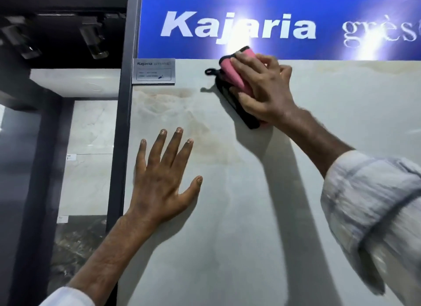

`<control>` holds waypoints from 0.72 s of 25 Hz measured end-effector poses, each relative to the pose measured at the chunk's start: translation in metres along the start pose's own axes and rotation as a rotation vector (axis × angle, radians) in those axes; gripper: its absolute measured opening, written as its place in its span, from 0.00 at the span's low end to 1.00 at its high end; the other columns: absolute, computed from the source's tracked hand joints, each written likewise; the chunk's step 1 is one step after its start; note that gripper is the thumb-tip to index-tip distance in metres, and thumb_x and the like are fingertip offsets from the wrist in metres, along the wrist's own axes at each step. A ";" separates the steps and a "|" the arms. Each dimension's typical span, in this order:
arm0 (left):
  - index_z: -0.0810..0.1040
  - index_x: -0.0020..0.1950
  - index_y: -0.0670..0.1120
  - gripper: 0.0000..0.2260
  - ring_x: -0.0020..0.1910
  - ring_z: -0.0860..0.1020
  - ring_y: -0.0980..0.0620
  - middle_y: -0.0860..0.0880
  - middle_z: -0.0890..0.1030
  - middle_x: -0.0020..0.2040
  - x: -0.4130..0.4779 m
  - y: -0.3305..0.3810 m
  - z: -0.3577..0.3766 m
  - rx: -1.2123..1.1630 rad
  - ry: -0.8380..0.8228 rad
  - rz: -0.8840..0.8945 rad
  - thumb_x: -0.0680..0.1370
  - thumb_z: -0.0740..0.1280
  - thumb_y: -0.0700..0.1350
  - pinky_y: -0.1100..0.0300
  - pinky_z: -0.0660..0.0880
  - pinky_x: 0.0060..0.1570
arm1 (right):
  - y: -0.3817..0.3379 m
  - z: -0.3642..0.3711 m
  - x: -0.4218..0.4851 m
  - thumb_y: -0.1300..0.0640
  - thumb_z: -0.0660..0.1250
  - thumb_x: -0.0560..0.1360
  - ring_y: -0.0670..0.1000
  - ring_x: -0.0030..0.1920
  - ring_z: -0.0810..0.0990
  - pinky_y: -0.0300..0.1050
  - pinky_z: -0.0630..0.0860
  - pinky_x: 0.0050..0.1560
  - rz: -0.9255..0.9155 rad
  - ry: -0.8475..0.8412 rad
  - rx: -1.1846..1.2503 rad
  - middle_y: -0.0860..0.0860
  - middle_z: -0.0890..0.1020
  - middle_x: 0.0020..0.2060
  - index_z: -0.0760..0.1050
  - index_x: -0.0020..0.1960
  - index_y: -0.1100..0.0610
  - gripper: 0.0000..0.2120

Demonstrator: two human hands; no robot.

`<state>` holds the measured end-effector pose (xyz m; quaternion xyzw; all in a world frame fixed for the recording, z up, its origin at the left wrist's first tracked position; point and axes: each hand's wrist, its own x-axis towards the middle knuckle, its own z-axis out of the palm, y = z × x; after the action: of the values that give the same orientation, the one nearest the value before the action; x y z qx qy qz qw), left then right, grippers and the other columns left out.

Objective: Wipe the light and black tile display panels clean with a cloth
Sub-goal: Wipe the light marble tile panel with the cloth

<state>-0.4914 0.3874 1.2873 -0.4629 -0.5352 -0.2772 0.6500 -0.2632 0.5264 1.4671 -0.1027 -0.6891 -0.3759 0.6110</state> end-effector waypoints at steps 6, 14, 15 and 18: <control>0.65 0.83 0.45 0.34 0.84 0.55 0.39 0.44 0.58 0.85 -0.003 0.000 -0.001 -0.020 0.007 0.015 0.81 0.57 0.62 0.31 0.49 0.79 | -0.045 0.010 -0.046 0.43 0.59 0.78 0.63 0.74 0.67 0.58 0.68 0.57 0.058 0.054 -0.094 0.50 0.68 0.78 0.66 0.79 0.52 0.32; 0.70 0.80 0.44 0.32 0.82 0.59 0.40 0.43 0.61 0.84 -0.028 0.001 -0.011 -0.114 -0.031 0.055 0.80 0.60 0.60 0.32 0.54 0.78 | -0.034 -0.004 -0.054 0.39 0.58 0.74 0.57 0.74 0.66 0.59 0.62 0.58 0.010 -0.017 -0.021 0.45 0.67 0.78 0.65 0.79 0.46 0.35; 0.69 0.80 0.44 0.32 0.83 0.58 0.40 0.43 0.61 0.84 -0.038 0.004 -0.012 -0.125 -0.040 0.053 0.80 0.60 0.60 0.32 0.54 0.78 | -0.025 -0.004 -0.041 0.39 0.58 0.72 0.58 0.73 0.67 0.59 0.63 0.58 0.069 -0.005 -0.004 0.45 0.68 0.78 0.66 0.79 0.47 0.36; 0.67 0.81 0.44 0.33 0.84 0.55 0.40 0.42 0.59 0.84 -0.064 0.009 -0.009 -0.130 -0.049 0.072 0.80 0.60 0.59 0.32 0.53 0.79 | -0.038 0.003 -0.050 0.42 0.58 0.73 0.62 0.74 0.67 0.59 0.65 0.59 0.136 0.028 -0.025 0.49 0.68 0.78 0.66 0.79 0.50 0.35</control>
<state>-0.4974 0.3745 1.2237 -0.5297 -0.5150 -0.2763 0.6147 -0.2768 0.5182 1.4065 -0.1515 -0.6671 -0.3436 0.6434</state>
